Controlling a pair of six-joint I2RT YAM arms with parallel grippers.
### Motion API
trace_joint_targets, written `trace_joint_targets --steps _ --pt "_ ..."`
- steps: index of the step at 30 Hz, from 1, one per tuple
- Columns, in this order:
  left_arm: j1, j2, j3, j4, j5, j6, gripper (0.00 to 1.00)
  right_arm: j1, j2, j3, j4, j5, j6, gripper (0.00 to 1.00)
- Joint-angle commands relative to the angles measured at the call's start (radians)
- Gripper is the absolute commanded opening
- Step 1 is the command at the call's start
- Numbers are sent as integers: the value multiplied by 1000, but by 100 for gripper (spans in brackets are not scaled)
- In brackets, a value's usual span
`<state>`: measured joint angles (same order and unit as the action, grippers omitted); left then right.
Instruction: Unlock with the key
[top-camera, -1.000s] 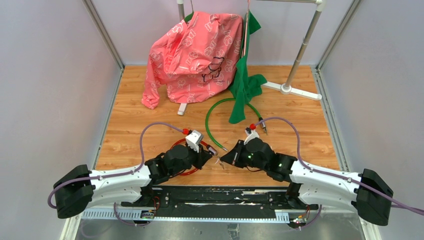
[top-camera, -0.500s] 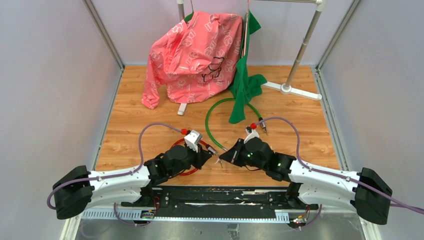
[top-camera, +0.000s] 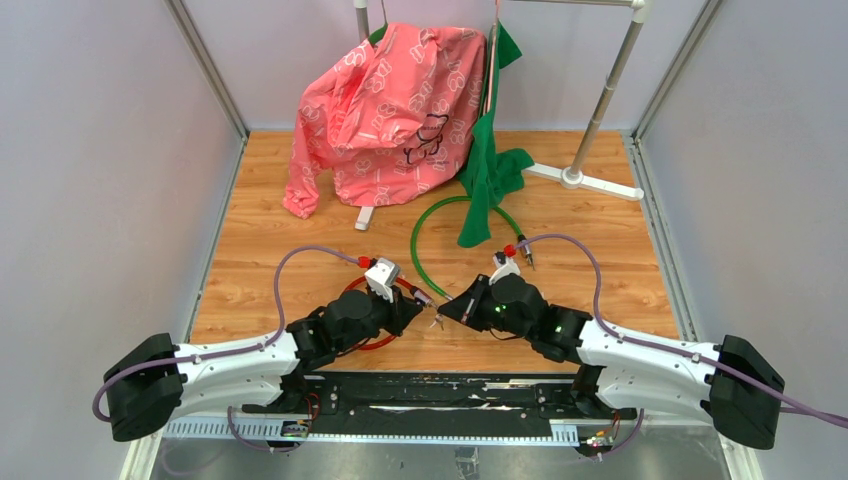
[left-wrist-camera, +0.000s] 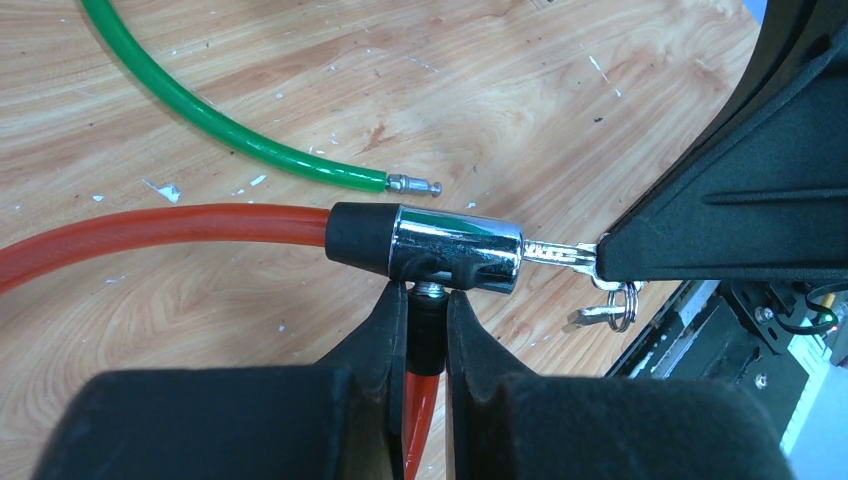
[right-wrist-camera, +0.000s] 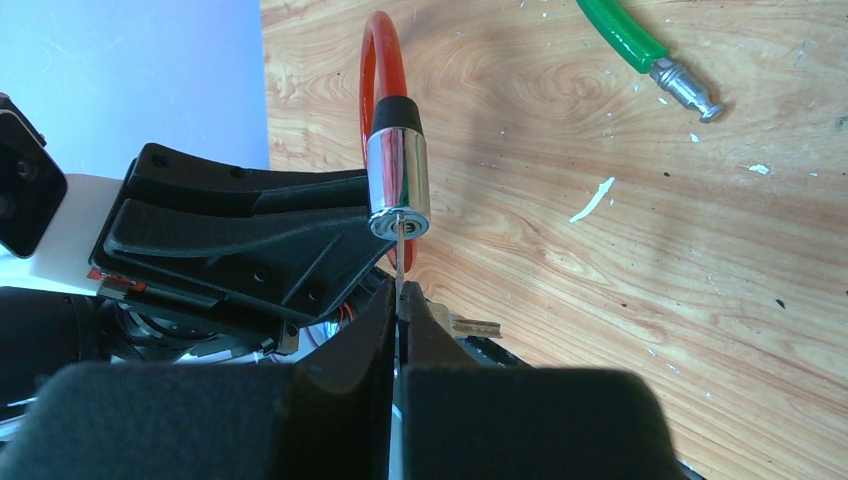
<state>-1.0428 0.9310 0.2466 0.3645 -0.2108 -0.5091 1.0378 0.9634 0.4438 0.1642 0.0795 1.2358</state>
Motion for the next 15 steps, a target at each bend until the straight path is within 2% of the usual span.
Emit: trace_joint_targets --steps 1,15 --pt "5 -11 -11 65 -18 -19 0 -9 2 -6 21 32 13 0" --pt "7 -10 -13 71 -22 -24 0 -8 11 -4 -5 27 41 0"
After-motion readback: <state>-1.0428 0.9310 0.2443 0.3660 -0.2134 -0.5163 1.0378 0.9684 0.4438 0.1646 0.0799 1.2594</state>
